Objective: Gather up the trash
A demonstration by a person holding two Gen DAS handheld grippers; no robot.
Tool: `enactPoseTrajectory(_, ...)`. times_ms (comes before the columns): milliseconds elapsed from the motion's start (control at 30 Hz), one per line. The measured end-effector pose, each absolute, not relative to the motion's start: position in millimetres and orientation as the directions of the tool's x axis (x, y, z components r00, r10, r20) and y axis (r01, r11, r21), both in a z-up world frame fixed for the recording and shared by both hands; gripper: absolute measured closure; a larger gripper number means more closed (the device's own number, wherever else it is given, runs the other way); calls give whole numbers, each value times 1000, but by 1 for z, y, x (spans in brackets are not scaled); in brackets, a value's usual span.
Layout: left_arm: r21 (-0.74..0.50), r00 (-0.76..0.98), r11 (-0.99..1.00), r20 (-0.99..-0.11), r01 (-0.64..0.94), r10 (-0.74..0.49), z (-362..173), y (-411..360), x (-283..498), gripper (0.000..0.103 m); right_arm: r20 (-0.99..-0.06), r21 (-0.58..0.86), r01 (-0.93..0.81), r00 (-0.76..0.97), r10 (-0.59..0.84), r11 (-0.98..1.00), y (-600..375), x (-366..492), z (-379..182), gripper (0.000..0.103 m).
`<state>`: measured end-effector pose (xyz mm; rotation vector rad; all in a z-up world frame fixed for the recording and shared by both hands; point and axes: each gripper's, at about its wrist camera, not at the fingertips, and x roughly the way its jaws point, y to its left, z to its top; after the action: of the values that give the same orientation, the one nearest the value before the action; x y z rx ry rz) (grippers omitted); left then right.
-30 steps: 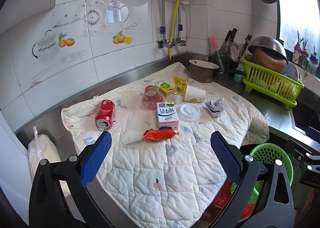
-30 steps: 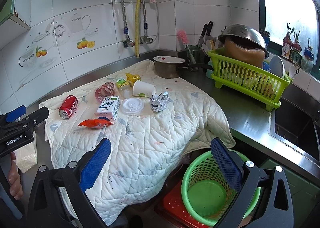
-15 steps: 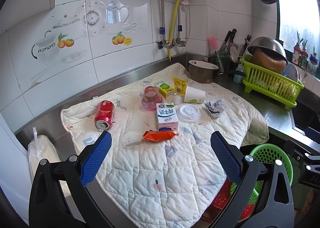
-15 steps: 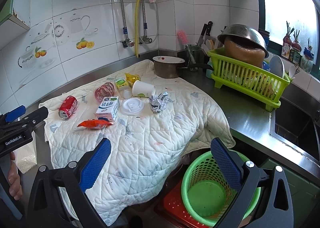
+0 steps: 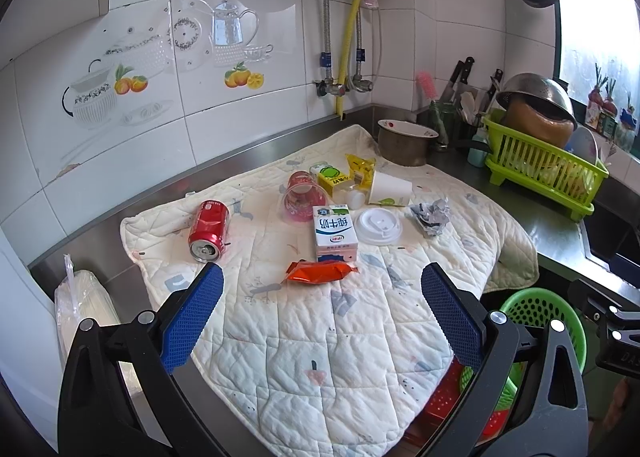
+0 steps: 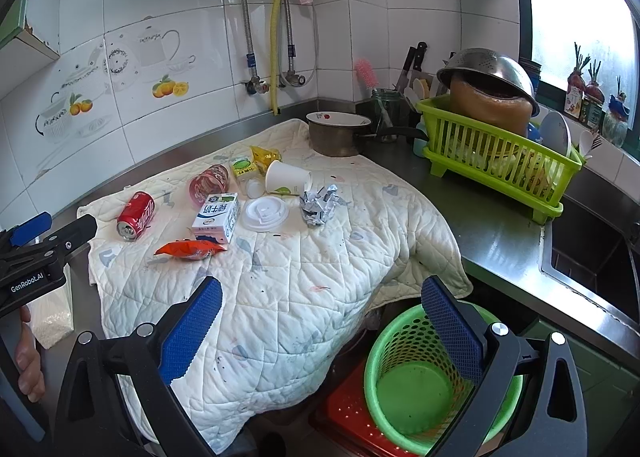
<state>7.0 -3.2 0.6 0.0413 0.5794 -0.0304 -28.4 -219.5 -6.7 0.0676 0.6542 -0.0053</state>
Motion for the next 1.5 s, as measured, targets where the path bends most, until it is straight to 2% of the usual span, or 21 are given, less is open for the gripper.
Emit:
enactPoseTrajectory(933, 8, 807, 1000, -591, 9, -3, -18, 27, 42, 5, -646, 61, -6, 762, 44, 998, -195, 18, -25, 6)
enactPoseTrajectory(1500, -7, 778, 999, -628, 35, -32, -33, 47, 91, 7, -667, 65, 6, 744, 39, 998, -196, 94, -50, 6)
